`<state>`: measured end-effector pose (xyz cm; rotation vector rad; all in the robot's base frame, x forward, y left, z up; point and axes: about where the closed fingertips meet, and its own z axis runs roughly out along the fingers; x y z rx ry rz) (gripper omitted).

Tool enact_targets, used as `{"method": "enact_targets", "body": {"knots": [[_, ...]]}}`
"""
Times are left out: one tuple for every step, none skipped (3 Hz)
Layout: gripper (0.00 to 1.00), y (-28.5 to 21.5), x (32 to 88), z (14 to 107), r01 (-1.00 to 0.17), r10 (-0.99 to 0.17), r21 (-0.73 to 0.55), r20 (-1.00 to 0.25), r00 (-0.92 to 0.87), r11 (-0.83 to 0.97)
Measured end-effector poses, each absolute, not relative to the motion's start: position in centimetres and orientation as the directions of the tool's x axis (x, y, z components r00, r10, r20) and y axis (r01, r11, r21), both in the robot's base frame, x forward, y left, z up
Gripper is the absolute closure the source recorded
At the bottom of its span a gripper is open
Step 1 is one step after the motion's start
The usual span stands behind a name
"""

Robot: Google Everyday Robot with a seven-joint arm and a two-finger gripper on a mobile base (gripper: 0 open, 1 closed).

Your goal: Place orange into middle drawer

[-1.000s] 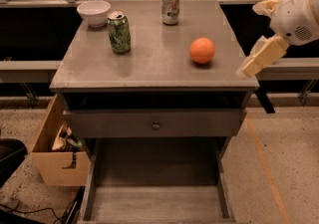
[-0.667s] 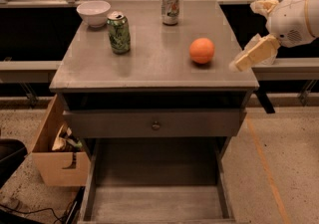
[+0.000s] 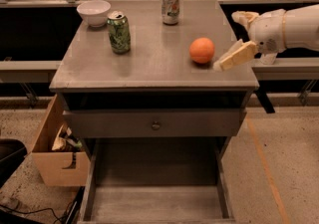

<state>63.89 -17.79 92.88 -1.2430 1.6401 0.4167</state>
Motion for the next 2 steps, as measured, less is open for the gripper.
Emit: {"method": "enact_targets", "body": {"knots": [[0.00,-17.1,66.2,91.1,-0.897,-0.485,-0.205,-0.874,-0.013,0.393],[0.00,-16.7,68.4,90.2,-0.917,-0.464,-0.129,-0.883,-0.066,0.376]]}}
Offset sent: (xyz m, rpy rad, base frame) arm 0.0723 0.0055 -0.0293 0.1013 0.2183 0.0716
